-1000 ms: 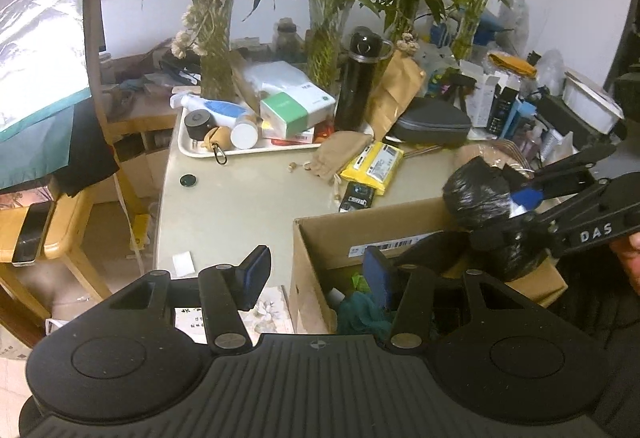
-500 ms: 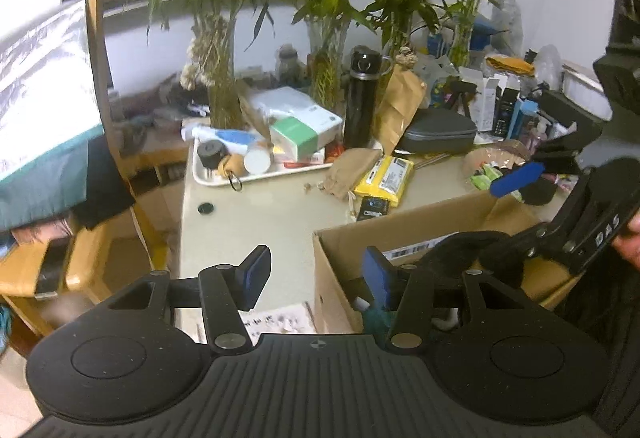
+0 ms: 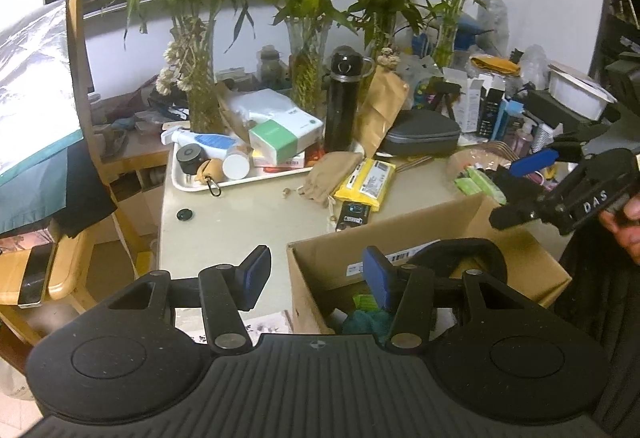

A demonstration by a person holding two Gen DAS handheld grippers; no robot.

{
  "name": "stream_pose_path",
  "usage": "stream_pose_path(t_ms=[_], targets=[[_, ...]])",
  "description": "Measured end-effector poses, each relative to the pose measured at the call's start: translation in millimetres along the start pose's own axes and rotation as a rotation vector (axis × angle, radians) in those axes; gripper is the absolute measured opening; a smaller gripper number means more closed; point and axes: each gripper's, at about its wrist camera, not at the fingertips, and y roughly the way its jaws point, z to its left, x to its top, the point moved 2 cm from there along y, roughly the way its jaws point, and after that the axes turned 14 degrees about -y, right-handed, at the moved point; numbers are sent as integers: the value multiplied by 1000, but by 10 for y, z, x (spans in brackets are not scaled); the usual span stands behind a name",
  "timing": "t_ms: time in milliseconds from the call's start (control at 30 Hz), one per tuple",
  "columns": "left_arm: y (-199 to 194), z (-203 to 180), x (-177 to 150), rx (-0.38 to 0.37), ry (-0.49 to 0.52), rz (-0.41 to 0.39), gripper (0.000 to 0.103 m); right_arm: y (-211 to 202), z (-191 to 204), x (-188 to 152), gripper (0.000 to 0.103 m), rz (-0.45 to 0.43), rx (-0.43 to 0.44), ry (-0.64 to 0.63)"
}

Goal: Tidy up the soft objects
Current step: 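Move both tools back over the desk toward the black card pouch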

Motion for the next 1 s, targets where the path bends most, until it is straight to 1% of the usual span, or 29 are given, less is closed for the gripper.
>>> stream_pose_path(t_ms=[100, 200, 367, 500, 600, 767, 900, 1000], targets=[[37, -7, -14, -3, -6, 11, 50, 12, -98, -60, 103, 8, -41, 28], [63, 1, -13, -6, -14, 19, 51, 42, -185, -123, 103, 37, -84, 65], [104, 43, 0, -4, -35, 18, 64, 91, -279, -195, 103, 56, -121, 104], [148, 55, 17, 3, -37, 23, 64, 111, -338, -204, 103, 44, -142, 126], [190, 51, 32, 16, -20, 30, 64, 153, -397, -210, 103, 50, -167, 150], [248, 57, 63, 11, -7, 26, 64, 217, -484, -233, 103, 44, -188, 181], [307, 86, 110, 7, -11, 19, 64, 250, -515, -217, 103, 21, -192, 169], [358, 93, 155, 8, -3, 10, 64, 278, -542, -178, 103, 10, -180, 150]])
